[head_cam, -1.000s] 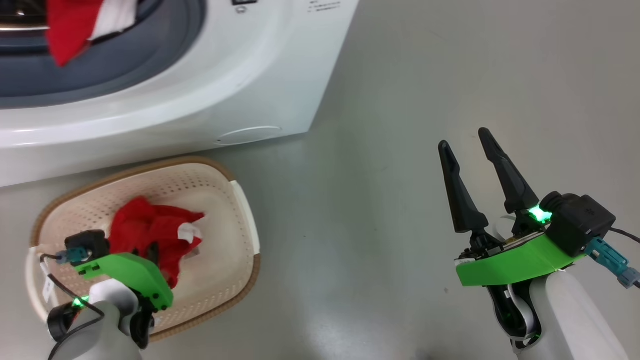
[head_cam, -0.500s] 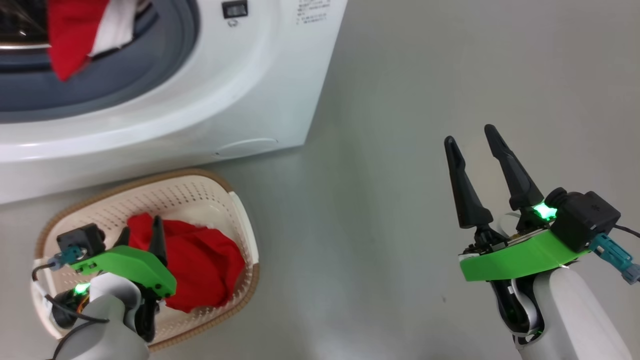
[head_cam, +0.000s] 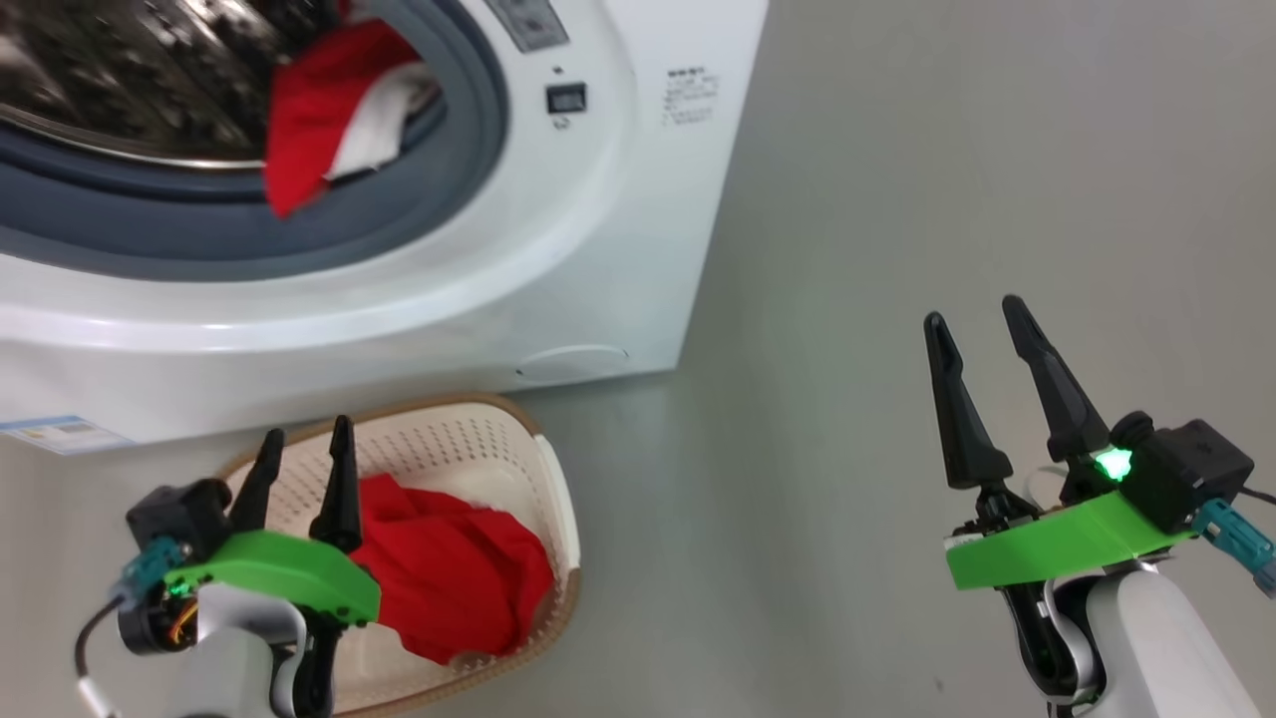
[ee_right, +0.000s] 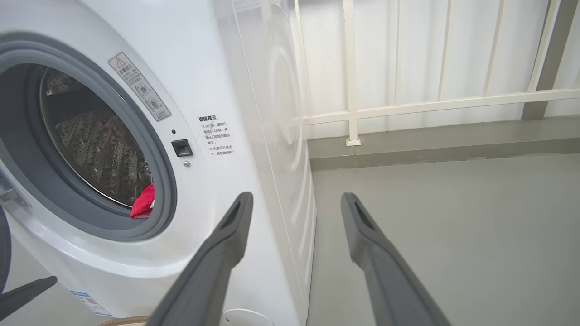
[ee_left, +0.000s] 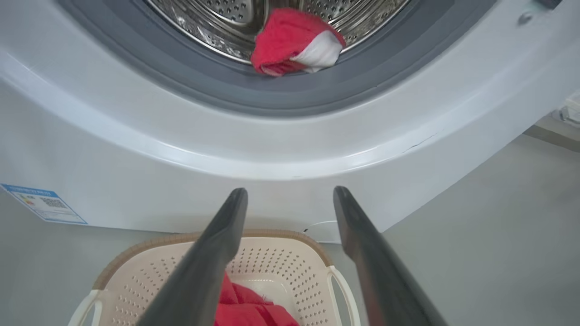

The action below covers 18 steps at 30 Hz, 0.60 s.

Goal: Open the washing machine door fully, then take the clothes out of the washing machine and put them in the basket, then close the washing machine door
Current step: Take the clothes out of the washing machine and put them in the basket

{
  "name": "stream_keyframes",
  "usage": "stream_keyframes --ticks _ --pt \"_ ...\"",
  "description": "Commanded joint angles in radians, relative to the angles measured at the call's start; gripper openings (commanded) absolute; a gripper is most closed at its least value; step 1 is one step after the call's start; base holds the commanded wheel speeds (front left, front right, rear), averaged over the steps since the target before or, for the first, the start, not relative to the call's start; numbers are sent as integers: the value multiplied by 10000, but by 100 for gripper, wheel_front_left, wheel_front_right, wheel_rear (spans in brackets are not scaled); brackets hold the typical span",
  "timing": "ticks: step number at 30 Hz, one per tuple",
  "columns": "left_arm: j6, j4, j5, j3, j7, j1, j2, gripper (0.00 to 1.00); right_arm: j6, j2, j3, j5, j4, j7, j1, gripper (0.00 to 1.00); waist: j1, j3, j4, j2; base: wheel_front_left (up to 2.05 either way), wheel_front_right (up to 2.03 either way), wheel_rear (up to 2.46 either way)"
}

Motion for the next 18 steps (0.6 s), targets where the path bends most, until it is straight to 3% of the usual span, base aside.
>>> stream_keyframes --ticks 1,9,18 --pt "-49 -696 221 369 -120 432 190 100 65 15 91 -158 -215 -63 137 100 0 -653 481 0 0 0 0" --pt "-53 -3072 645 559 -121 1657 81 100 65 16 -135 -414 -209 -63 532 100 0 -1592 609 0 0 0 0" --pt "-54 -4574 846 808 -121 2566 69 100 65 16 -255 -543 -280 -63 899 100 0 -2331 475 0 0 0 0"
